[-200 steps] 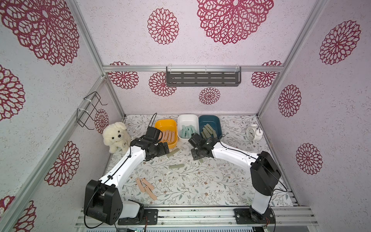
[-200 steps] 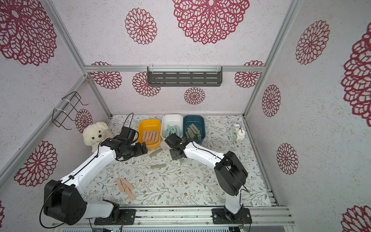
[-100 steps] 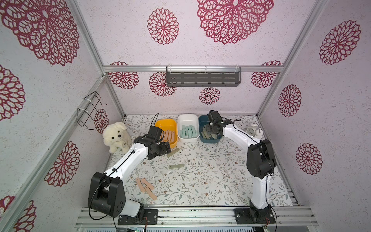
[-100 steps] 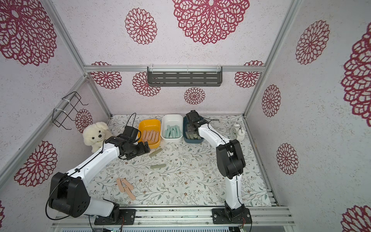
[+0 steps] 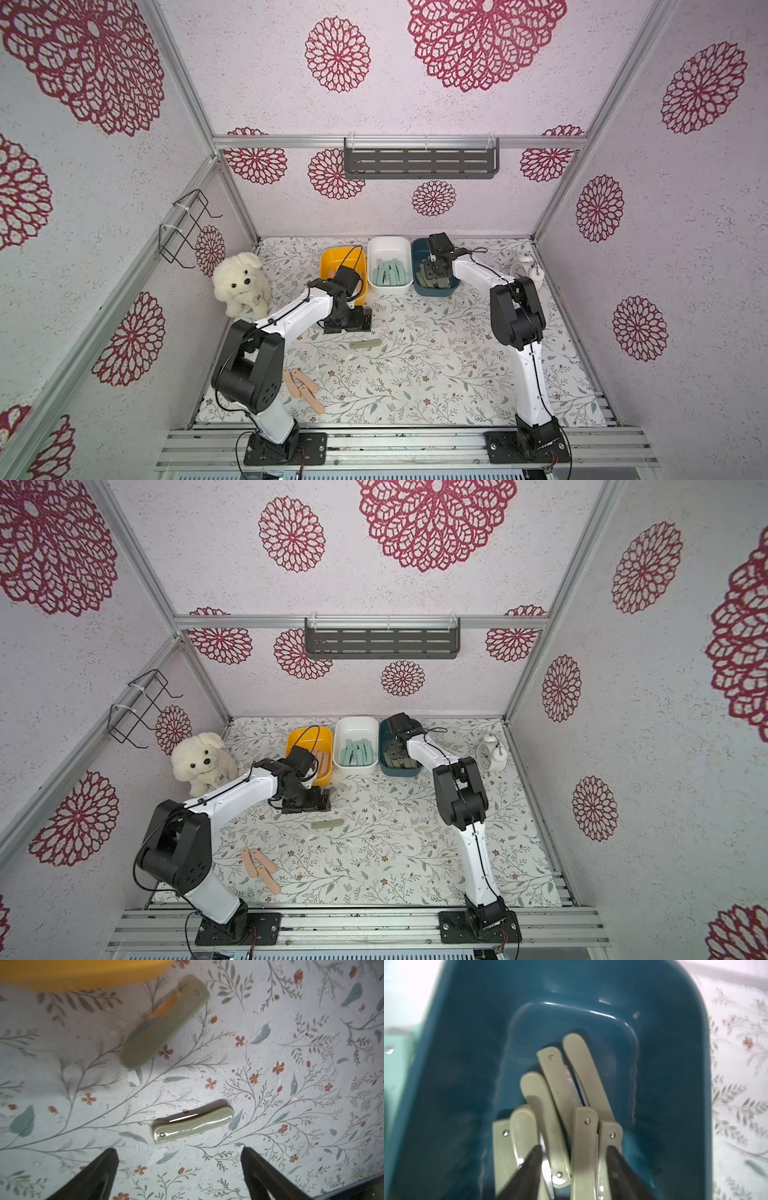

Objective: Place the fruit knives into the storage box by color
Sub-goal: Place the fruit knife in the storage box, then pick up the fruit knife from the center of the board.

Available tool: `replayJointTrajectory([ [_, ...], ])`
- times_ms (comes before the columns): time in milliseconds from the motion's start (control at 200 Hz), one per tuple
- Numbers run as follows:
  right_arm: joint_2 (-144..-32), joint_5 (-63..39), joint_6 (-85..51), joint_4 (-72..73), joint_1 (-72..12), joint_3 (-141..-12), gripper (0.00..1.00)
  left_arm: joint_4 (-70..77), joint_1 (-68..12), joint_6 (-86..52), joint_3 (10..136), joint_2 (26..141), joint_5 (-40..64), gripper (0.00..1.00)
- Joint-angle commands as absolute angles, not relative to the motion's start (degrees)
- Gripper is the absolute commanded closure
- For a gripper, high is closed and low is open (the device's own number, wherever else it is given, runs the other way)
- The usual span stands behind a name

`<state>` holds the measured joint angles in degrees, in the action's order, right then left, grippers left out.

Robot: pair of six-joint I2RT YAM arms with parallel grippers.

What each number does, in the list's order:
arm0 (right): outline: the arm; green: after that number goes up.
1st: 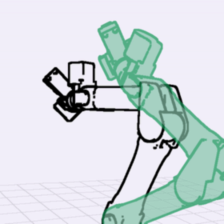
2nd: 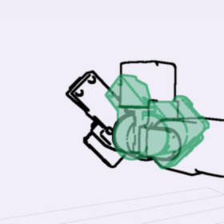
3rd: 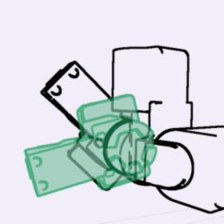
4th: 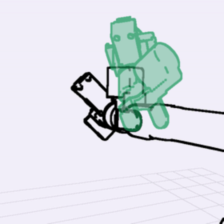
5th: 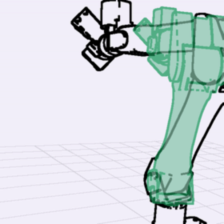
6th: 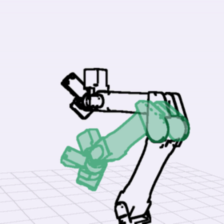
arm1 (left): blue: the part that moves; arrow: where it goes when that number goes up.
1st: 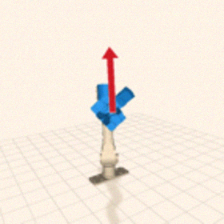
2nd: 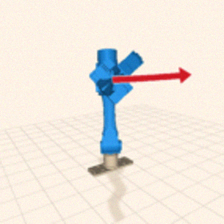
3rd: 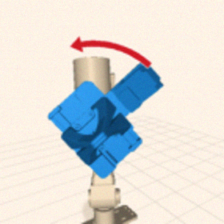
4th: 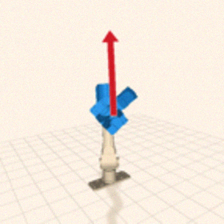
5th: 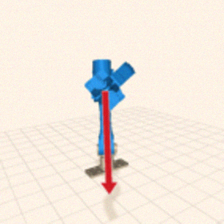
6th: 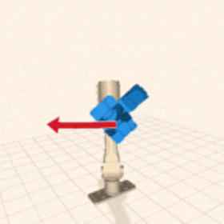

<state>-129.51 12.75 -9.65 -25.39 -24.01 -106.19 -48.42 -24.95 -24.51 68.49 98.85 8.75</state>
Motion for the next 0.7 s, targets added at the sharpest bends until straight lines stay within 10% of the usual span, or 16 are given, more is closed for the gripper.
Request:
replayJointTrajectory([
  [0,-120.1,10.58,-9.37,-24.77,-24.65,-104.38,0.29,-50.43,-26.4,-19.28,71.08,101.78,10.71,0.03],
  [205,-107.35,8.89,-10.77,-20.73,-26.68,-90.23,0.02,-50.33,-28.52,-17.93,72.33,105.25,12.17,0.03],
  [690,-94.78,6.94,-12.08,-19.3,-28.32,-72.67,0.01,-46.27,-31.24,-22.09,68.67,107.78,10.95,0.01],
])
